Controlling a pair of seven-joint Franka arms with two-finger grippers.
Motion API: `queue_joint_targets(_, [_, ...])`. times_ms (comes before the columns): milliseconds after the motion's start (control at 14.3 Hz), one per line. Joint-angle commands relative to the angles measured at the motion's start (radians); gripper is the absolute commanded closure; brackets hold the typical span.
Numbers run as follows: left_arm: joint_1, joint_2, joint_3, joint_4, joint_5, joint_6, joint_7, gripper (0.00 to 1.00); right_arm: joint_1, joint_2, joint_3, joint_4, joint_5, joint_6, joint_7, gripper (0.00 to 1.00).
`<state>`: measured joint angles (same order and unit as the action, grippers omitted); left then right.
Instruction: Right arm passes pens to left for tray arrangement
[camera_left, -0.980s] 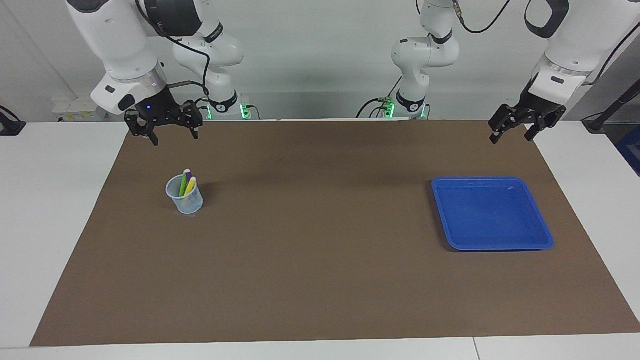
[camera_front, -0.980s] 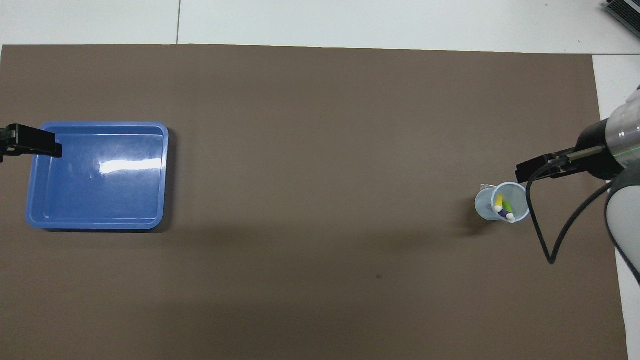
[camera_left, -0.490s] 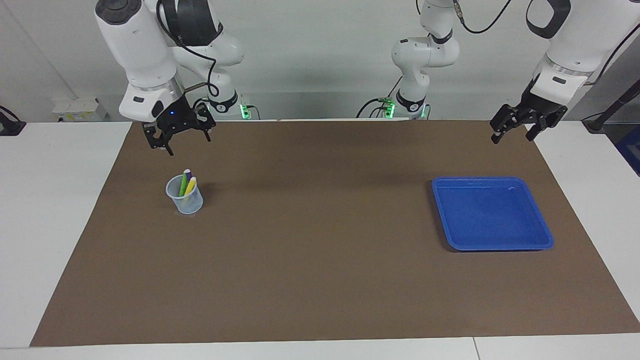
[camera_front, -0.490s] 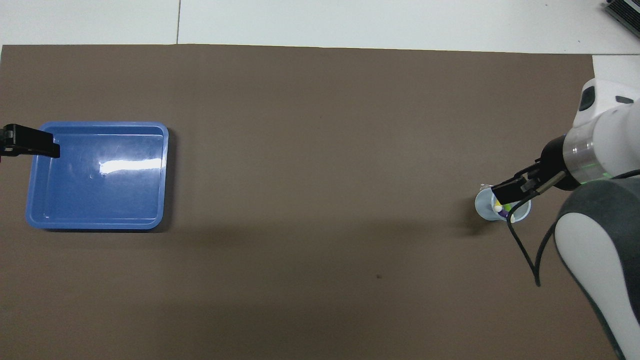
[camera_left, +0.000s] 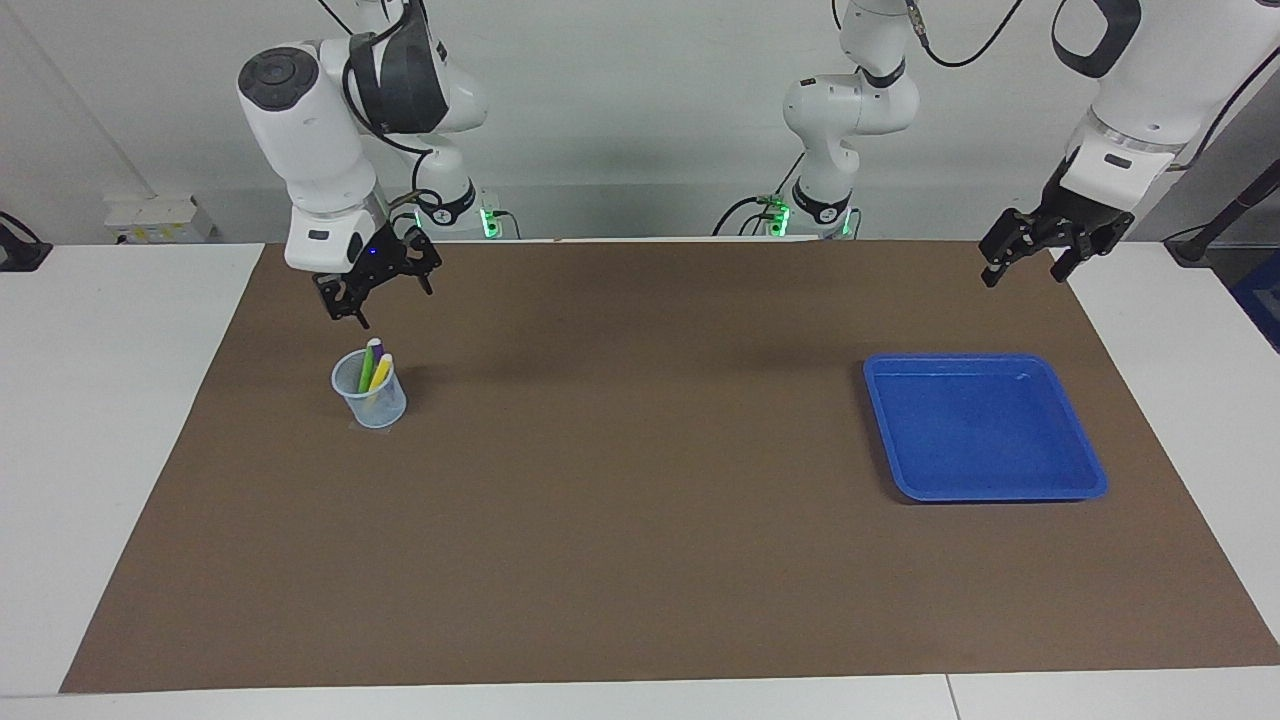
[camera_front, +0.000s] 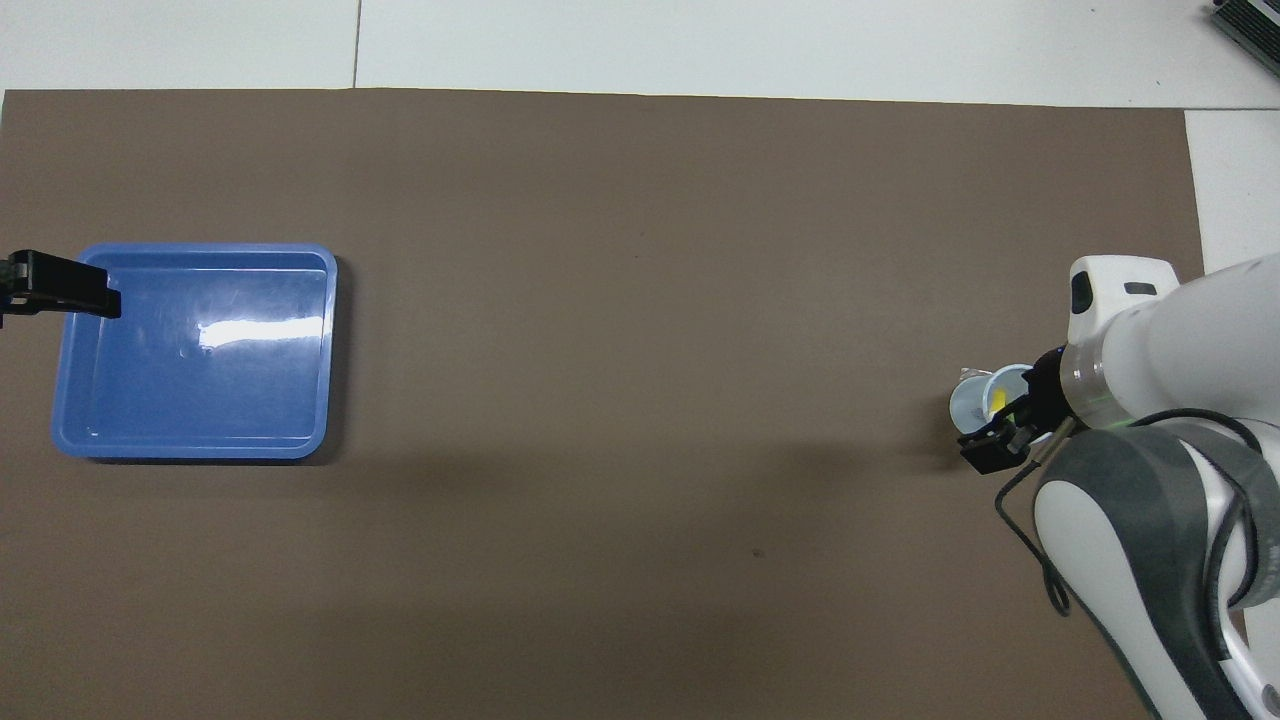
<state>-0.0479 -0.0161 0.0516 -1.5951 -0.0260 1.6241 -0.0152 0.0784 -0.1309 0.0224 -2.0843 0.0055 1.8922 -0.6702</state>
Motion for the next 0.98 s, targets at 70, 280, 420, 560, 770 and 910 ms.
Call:
queue_joint_targets(70, [-0.013, -0.038, -0.01, -0.029, 0.015, -0.006, 0.007, 0.0, -0.062, -0.018, 0.002, -0.079, 0.024, 0.09, -0.14, 0.06])
queue_joint_targets(280, [-0.032, -0.042, -0.01, -0.039, 0.015, -0.007, 0.006, 0.0, -0.062, -0.016, 0.002, -0.111, 0.013, 0.142, -0.14, 0.17])
queue_joint_targets(420, [-0.032, -0.057, -0.01, -0.071, 0.015, -0.004, 0.006, 0.0, -0.066, 0.004, 0.001, -0.114, 0.013, 0.159, -0.146, 0.24])
queue_joint_targets(560, [-0.032, -0.076, -0.01, -0.101, 0.015, 0.002, 0.007, 0.0, -0.091, 0.011, 0.002, -0.122, 0.013, 0.159, -0.144, 0.24])
queue_joint_targets(770, [-0.03, -0.076, -0.009, -0.103, 0.015, 0.013, 0.007, 0.0, -0.108, 0.031, 0.001, -0.131, 0.013, 0.18, -0.146, 0.24])
queue_joint_targets(910, [-0.029, -0.077, -0.009, -0.108, 0.015, 0.008, 0.007, 0.0, -0.117, 0.036, 0.002, -0.144, 0.013, 0.18, -0.146, 0.29])
